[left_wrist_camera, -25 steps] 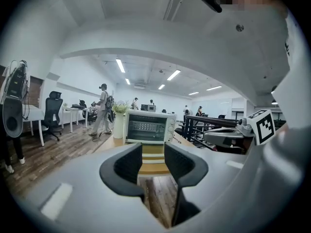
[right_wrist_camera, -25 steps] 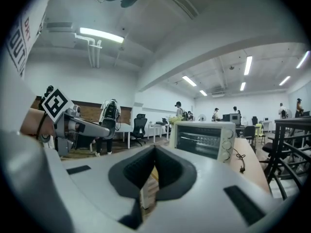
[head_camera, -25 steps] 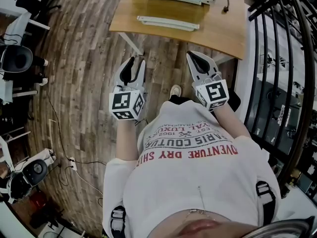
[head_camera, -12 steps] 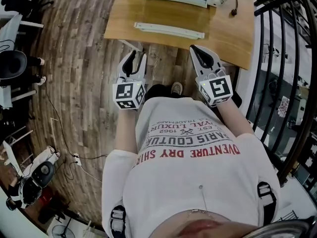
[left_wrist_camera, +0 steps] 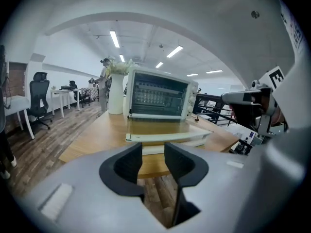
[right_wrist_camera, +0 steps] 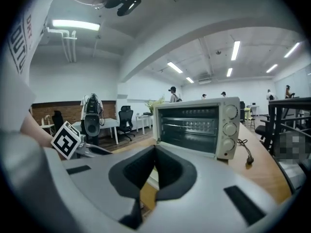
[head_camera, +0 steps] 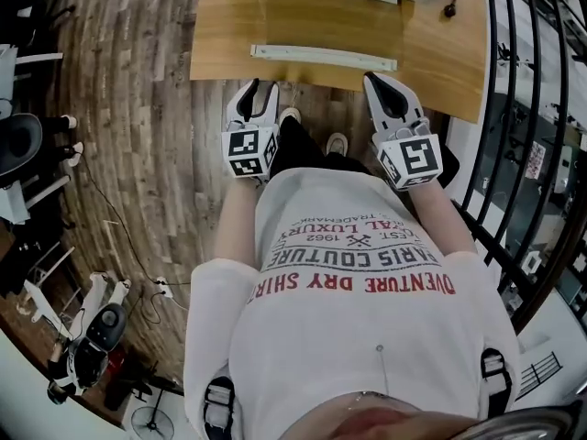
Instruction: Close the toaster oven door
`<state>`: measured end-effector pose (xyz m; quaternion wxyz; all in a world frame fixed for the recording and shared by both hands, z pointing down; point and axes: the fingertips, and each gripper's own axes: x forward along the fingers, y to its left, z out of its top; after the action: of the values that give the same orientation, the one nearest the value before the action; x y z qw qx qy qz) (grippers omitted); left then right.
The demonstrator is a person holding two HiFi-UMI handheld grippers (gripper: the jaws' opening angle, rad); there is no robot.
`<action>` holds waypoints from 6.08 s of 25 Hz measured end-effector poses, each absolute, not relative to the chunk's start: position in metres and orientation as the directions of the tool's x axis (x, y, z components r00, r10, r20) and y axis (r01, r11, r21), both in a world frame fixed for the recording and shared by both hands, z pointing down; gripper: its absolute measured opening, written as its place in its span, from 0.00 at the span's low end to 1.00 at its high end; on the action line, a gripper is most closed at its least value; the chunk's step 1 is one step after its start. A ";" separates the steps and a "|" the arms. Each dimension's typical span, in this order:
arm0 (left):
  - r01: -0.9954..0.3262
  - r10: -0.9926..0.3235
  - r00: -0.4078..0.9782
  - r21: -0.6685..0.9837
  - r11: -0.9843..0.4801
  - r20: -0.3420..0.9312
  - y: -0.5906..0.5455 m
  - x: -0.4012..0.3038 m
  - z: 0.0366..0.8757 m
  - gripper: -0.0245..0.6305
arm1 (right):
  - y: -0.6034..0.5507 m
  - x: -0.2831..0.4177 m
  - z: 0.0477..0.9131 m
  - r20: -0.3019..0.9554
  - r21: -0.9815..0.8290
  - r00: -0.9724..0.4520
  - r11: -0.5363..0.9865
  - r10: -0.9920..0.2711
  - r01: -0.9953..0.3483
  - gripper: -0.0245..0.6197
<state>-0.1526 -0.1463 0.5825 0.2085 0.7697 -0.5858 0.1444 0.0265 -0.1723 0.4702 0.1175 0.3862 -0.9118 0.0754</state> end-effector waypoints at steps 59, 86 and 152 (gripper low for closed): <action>-0.943 -0.874 0.330 0.157 -0.292 0.357 -0.242 -0.153 0.510 0.16 | -0.213 0.040 0.440 0.195 0.027 -0.584 0.600 -0.788 -0.800 0.05; -0.943 -0.901 0.333 0.105 -0.316 0.279 -0.317 -0.153 0.441 0.16 | -0.245 0.035 0.429 0.178 0.073 -0.562 0.581 -0.808 -0.811 0.05; -0.900 -0.887 0.436 0.050 -0.434 0.151 -0.284 -0.133 0.368 0.09 | -0.204 0.034 0.398 0.122 0.036 -0.549 0.556 -0.827 -0.830 0.05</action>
<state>-0.1325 -0.2835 0.3681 0.0615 0.8451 -0.5286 0.0509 0.0337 -0.2042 0.3980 0.0623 0.4709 -0.8799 0.0130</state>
